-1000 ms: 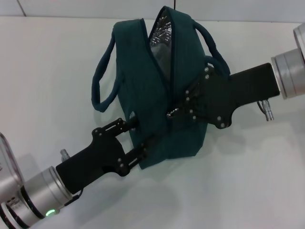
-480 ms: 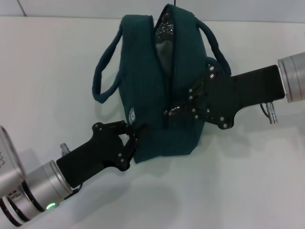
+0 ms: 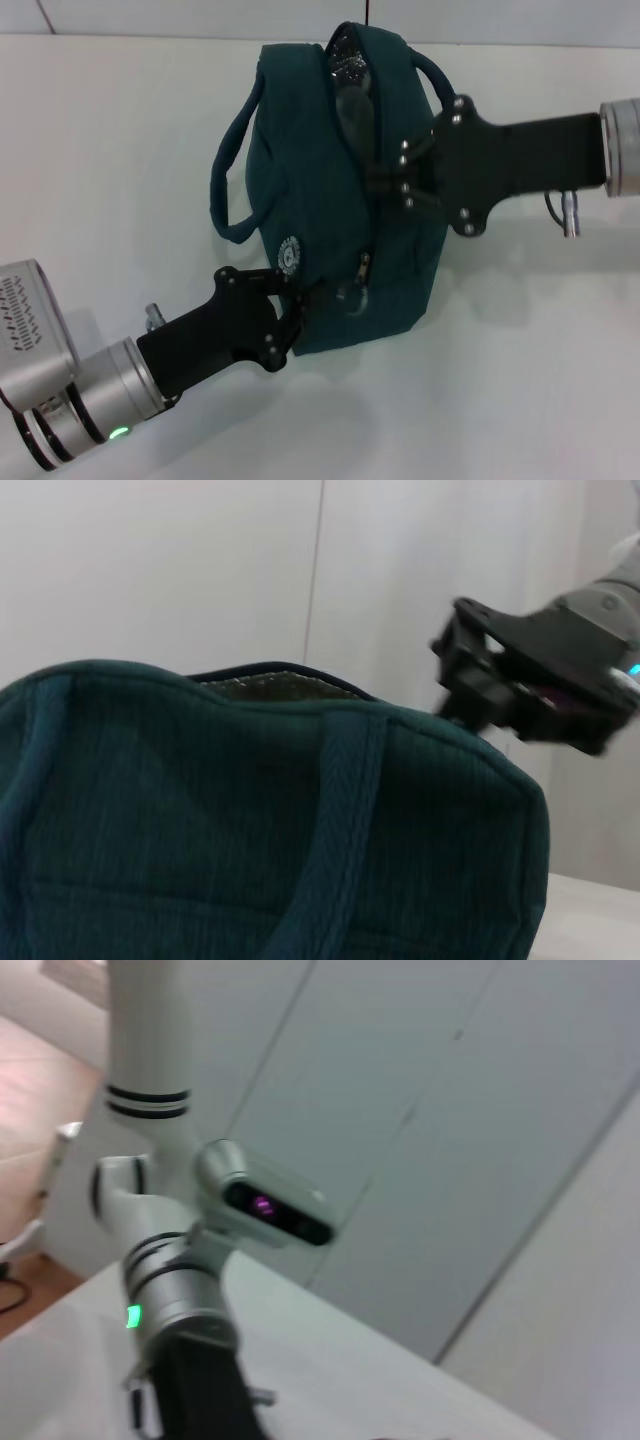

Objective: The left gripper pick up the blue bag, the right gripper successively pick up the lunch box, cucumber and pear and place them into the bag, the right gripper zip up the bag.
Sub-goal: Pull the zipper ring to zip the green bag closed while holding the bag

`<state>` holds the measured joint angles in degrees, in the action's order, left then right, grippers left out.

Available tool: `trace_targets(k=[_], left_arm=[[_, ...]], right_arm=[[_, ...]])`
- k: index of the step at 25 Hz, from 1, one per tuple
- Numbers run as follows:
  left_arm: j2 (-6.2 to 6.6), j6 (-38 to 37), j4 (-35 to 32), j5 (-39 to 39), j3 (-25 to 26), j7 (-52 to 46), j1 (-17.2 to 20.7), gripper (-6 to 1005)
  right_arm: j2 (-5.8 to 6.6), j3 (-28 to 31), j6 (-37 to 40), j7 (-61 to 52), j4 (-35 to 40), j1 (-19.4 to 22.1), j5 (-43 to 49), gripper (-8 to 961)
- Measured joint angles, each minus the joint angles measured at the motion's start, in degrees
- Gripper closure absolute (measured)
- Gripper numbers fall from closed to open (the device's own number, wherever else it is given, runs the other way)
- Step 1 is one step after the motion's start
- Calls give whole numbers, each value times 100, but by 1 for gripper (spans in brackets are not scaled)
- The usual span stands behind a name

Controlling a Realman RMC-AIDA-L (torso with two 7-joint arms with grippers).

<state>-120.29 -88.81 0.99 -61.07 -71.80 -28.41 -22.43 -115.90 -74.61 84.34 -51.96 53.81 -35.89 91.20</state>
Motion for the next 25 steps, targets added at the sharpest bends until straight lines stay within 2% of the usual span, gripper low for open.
trace_targets(k=[6,14,18,21,25], left_arm=[[17,10,-12,-72,-1,17,-9,935],[7,-82,-160,-135,-10,20,-17,935],[-23,-175,-245,-149,1,20,-115,936],[-42,-181,-270,-85,32,19,-148,936],[-47,-192,-254,-69,20,20,-266,936]], right_arm=[[-3,-35,-450,123,-53,92,-402,918],[46,-7,-193,-258,10,221,-457,915],[244,301,682,-986,-82,218,-394,914],[378,457,1037,-1421,-293,221,-333,912],[476,469,1276,-2027,-574,234,-100,911]])
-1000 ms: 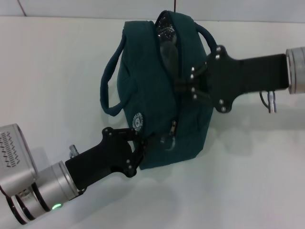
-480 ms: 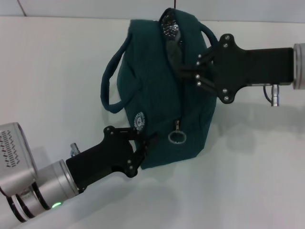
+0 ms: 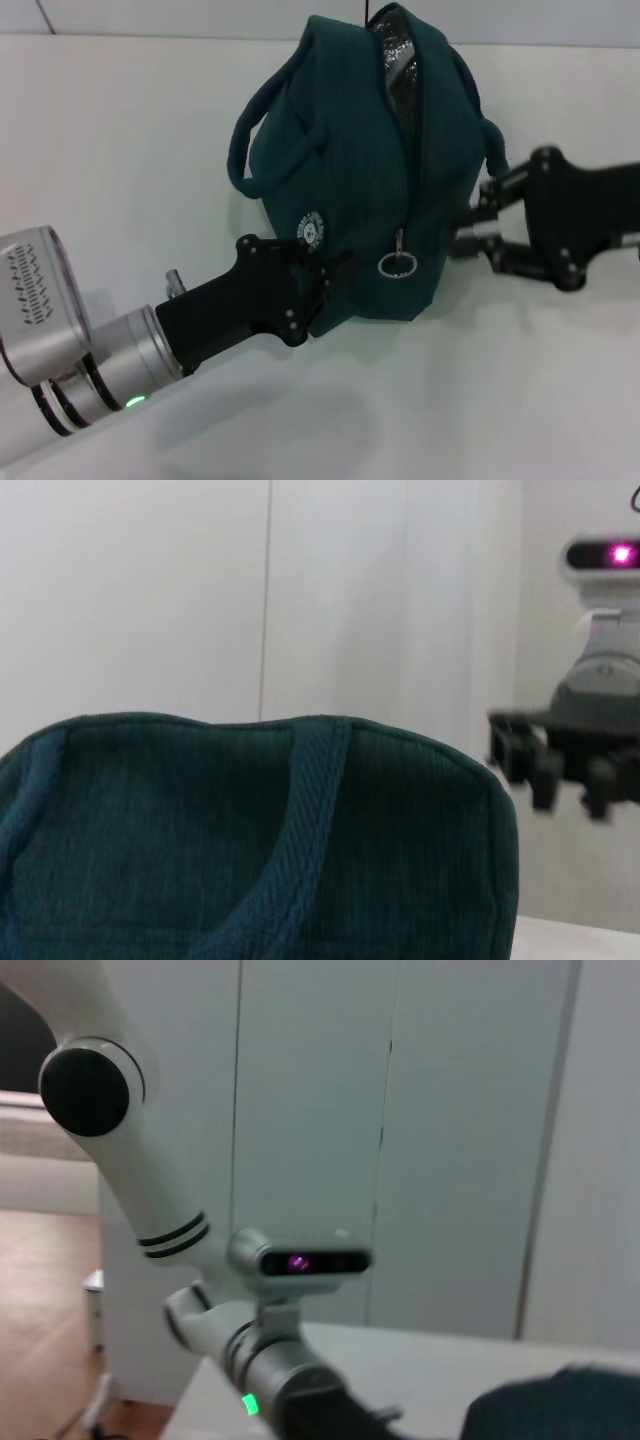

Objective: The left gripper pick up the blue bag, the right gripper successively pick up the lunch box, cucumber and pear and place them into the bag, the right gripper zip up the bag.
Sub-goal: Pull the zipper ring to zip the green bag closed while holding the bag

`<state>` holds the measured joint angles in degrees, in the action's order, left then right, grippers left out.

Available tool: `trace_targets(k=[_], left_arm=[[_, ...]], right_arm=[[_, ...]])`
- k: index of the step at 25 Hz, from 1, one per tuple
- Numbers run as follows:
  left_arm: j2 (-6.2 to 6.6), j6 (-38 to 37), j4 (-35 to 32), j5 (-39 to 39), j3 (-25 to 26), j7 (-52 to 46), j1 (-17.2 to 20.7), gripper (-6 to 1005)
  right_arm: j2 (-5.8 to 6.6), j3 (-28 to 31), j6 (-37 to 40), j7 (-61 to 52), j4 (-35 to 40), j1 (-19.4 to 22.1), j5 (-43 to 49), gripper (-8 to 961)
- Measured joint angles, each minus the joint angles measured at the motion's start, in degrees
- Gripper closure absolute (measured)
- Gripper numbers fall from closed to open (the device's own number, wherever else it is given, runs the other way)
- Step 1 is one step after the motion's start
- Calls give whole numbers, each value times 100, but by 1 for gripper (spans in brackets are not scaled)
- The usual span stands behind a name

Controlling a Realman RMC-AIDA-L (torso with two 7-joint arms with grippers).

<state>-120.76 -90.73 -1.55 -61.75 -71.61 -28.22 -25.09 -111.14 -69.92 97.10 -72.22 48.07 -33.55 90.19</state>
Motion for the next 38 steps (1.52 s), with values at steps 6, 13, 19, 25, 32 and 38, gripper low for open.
trace_targets(k=[6,13,19,25,32,38], left_arm=[[-1,-82,-26,-80,-40,0,-94,936],[0,-170,-36,-111,-185,7,-118,936],[0,-191,-38,-111,-230,9,-119,935],[0,-233,-39,-109,-231,29,-119,935],[0,-235,-39,-108,-239,124,-119,935],[0,-235,-39,-96,-240,127,-119,936]], right_arm=[[-152,5,-116,-528,21,289,671,756],[-381,5,-522,-749,349,569,1074,545],[-403,6,-689,-758,584,698,1048,468],[-415,-58,-734,-750,516,544,1078,469],[-416,-128,-713,-821,251,181,1248,470],[-416,-275,-698,-824,235,80,1305,475]])
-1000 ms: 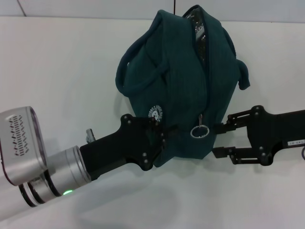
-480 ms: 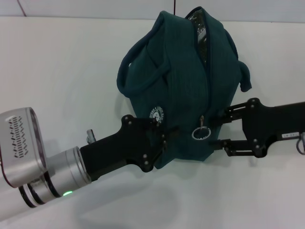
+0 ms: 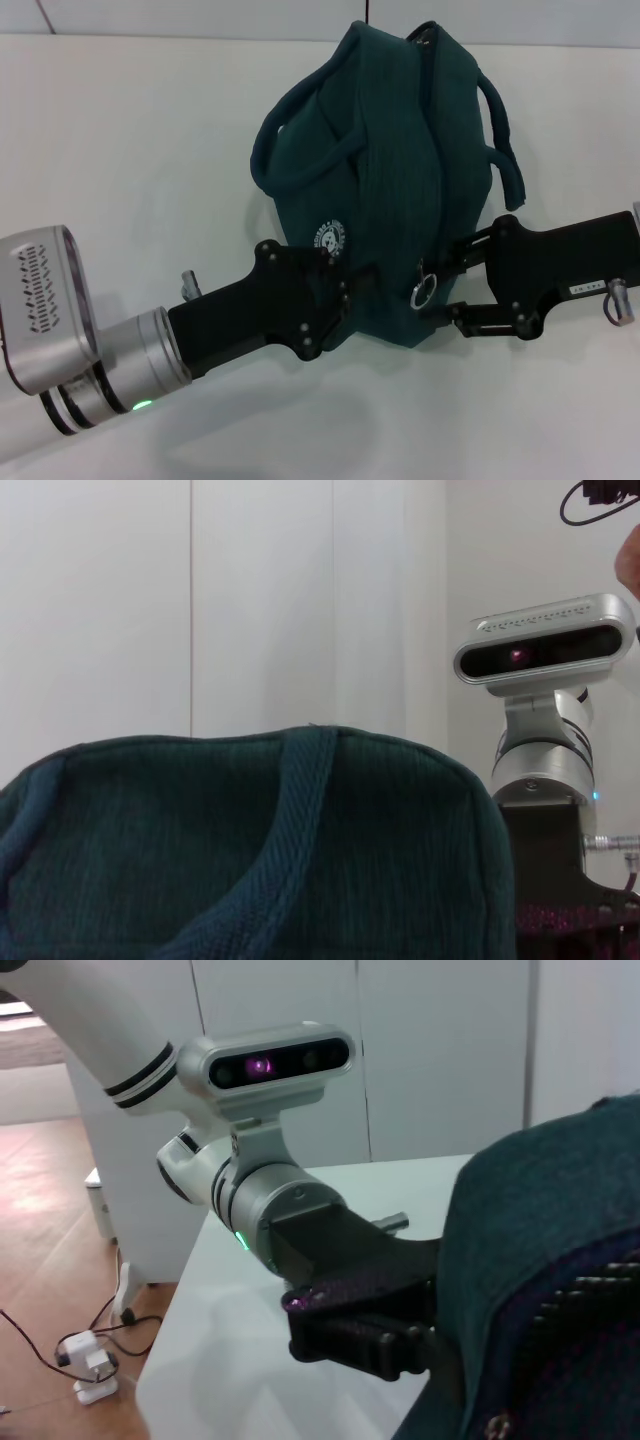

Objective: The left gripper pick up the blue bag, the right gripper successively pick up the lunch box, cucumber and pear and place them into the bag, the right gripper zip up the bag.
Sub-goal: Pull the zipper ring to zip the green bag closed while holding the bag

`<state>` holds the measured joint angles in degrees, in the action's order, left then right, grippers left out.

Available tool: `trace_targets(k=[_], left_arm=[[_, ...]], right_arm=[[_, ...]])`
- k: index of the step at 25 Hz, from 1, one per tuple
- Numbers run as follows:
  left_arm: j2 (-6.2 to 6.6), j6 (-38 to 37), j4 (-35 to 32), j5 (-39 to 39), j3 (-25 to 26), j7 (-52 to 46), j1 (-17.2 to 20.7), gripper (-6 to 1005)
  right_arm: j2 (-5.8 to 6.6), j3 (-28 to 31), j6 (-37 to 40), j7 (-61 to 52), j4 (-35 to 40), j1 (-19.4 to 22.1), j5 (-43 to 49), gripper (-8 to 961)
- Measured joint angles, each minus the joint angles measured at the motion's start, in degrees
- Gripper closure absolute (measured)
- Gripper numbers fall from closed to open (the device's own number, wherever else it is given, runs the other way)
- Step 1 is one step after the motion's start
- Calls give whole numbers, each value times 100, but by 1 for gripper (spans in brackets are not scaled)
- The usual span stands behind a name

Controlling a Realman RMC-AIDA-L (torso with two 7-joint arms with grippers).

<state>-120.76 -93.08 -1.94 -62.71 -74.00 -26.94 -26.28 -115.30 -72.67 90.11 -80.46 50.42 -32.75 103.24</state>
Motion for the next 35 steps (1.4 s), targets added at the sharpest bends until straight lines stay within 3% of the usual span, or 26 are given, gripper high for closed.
trace_targets(k=[2,7,16,35], left_arm=[[0,0,0,8,0,1,-4,936],[0,0,0,31,0,3,-8,936],[0,23,0,40,14,5,-52,936],[0,13,1,40,21,14,-106,936]], right_arm=[[0,3,-21,-1,6,-5,1,477],[0,7,-17,28,50,1,3,689],[0,-11,68,102,72,1,55,834],[-66,-190,-97,233,7,-40,4,829]])
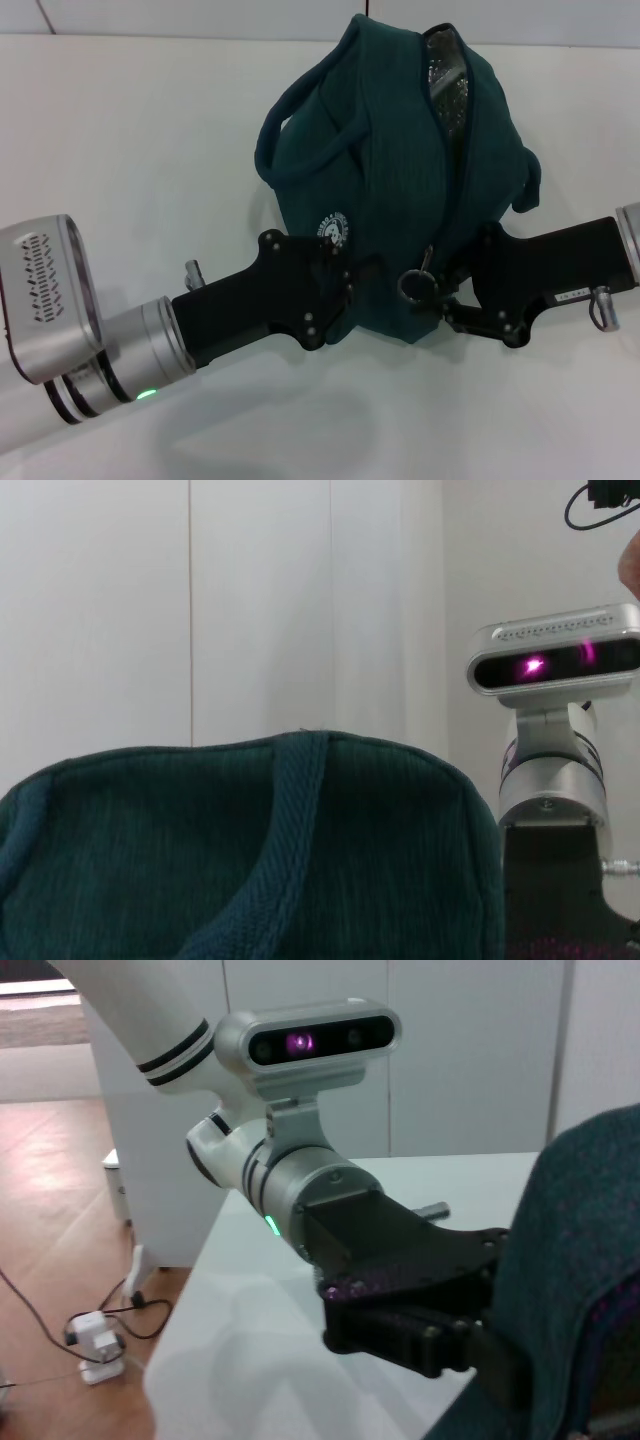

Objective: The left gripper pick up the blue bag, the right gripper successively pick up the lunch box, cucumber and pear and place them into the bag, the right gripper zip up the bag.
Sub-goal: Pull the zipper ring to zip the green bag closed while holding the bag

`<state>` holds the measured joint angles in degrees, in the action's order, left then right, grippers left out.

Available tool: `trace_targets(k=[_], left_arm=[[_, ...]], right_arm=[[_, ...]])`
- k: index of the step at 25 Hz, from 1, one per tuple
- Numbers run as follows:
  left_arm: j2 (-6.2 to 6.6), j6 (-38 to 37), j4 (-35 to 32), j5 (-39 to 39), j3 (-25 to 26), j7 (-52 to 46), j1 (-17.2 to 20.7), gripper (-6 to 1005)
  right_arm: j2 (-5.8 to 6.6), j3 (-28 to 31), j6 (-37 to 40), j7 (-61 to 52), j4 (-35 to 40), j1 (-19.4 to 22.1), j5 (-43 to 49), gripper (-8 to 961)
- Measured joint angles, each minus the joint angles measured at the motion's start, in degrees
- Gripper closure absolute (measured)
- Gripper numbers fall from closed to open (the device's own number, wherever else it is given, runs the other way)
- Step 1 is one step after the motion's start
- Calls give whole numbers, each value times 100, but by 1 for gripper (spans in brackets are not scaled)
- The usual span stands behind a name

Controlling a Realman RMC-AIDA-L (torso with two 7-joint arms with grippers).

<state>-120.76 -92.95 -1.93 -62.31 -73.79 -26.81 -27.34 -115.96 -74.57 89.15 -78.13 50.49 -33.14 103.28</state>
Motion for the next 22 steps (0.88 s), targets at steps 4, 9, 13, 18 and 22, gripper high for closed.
trace_targets(k=[4,9,13,18,22], left_arm=[[0,-3,0,0,-5,0,-10,936],[0,-6,0,-1,-7,0,-25,936],[0,-6,0,0,-2,0,-28,936],[0,-3,-1,0,-1,0,-26,935],[0,-1,-1,0,-5,0,-25,935]], right_arm=[[-5,-98,-183,30,36,67,-57,829],[4,-165,-230,332,-9,74,-78,828],[-6,-165,-232,706,6,141,-203,858],[6,-146,-242,1026,-12,249,-498,904],[10,-127,-261,1075,-15,259,-543,928]])
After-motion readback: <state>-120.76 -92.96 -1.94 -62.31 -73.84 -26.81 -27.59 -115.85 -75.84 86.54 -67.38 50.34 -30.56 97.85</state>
